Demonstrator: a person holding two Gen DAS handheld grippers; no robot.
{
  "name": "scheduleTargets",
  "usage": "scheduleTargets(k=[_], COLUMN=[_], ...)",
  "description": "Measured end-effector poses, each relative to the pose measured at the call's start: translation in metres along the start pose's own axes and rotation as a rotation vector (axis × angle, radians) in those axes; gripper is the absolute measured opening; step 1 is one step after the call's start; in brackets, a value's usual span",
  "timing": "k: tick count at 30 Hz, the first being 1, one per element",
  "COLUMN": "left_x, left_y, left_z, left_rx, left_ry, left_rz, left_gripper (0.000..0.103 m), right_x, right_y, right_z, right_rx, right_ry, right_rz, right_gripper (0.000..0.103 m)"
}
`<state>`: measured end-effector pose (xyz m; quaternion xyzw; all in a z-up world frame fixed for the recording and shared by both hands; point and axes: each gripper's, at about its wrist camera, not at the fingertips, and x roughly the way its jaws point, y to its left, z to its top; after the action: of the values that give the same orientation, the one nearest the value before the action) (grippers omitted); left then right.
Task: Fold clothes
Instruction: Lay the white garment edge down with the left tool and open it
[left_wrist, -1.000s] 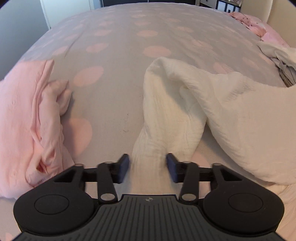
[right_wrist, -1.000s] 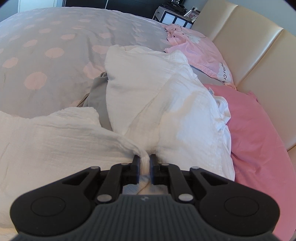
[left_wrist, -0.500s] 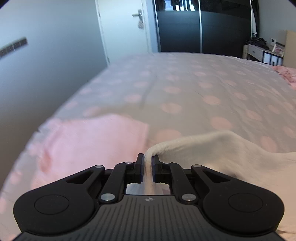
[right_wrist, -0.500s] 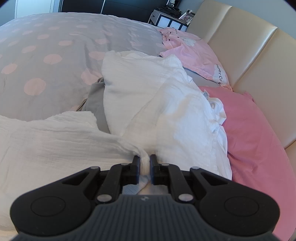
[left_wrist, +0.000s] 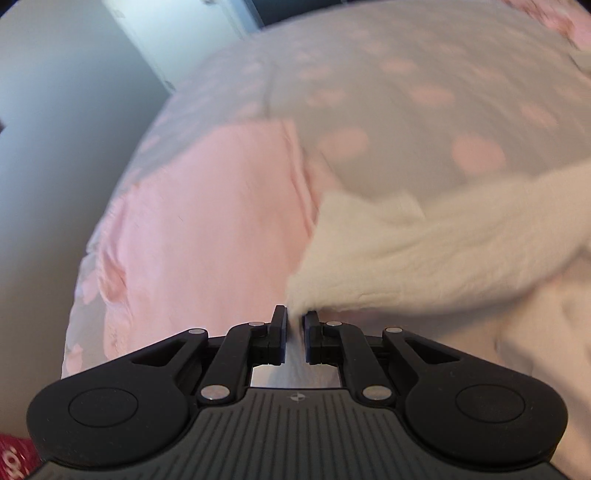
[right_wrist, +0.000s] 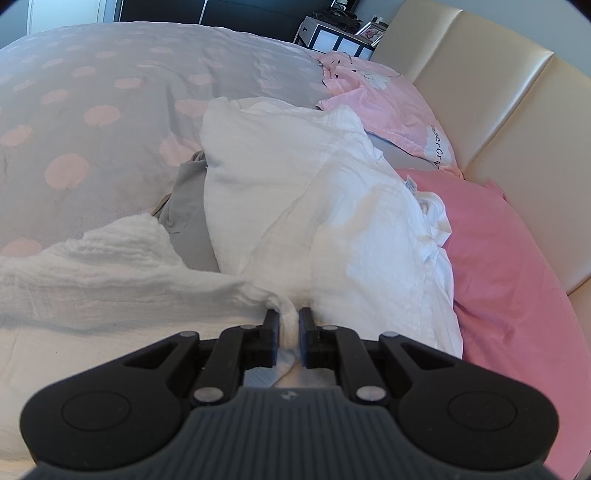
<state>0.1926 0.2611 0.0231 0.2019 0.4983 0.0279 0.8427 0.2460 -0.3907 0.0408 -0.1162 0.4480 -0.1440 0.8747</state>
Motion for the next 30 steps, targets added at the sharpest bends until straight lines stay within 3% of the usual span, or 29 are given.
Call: scheduleTargets(k=[4, 6, 9, 13, 18, 24, 26, 27, 29, 30], left_x=[-0.004, -0.009, -0.020, -0.035, -0.033, 0.002, 0.010, 0.013, 0.018, 0.015], left_y=[0.000, 0.000, -0.005, -0.002, 0.003, -0.009, -0.013, -0.015, -0.016, -0.012], left_z=[-0.025, -0.034, -0.040, -0.032, -0.007, 0.023, 0.024, 0.025, 0.025, 0.024], left_rx=[0.045, 0.071, 0.129, 0.132, 0.041, 0.021, 0.026, 0.029, 0.027, 0.002], left_ry=[0.021, 0.008, -0.040, -0.144, -0.249, -0.245, -0.232, -0.226, -0.220, -0.237], left_rz=[-0.082, -0.129, -0.153, -0.165, -0.129, -0.149, -0.147, -0.146, -0.151, -0.173], left_gripper=[0.015, 0.029, 0.039, 0.043, 0.047, 0.047, 0.042, 0.028, 0.008, 0.003], right_x=[0.000, 0.000, -0.001, -0.002, -0.001, 0.001, 0.001, 0.002, 0.002, 0.002], right_y=[0.000, 0.000, 0.002, 0.003, 0.006, 0.008, 0.007, 0.007, 0.005, 0.004], right_z=[0.000, 0.000, -0.001, -0.001, -0.001, 0.001, 0.000, 0.000, -0.001, -0.001], right_rx=[0.004, 0.008, 0.004, 0.003, -0.009, -0.015, -0.018, -0.019, -0.016, -0.015], right_ry=[0.002, 0.002, 0.003, 0.003, 0.004, 0.005, 0.004, 0.003, 0.002, 0.002], right_rz=[-0.002, -0.004, -0.011, -0.016, -0.028, -0.030, -0.028, -0.025, -0.019, -0.016], right_gripper=[0.012, 0.012, 0.012, 0.012, 0.013, 0.013, 0.013, 0.013, 0.013, 0.013])
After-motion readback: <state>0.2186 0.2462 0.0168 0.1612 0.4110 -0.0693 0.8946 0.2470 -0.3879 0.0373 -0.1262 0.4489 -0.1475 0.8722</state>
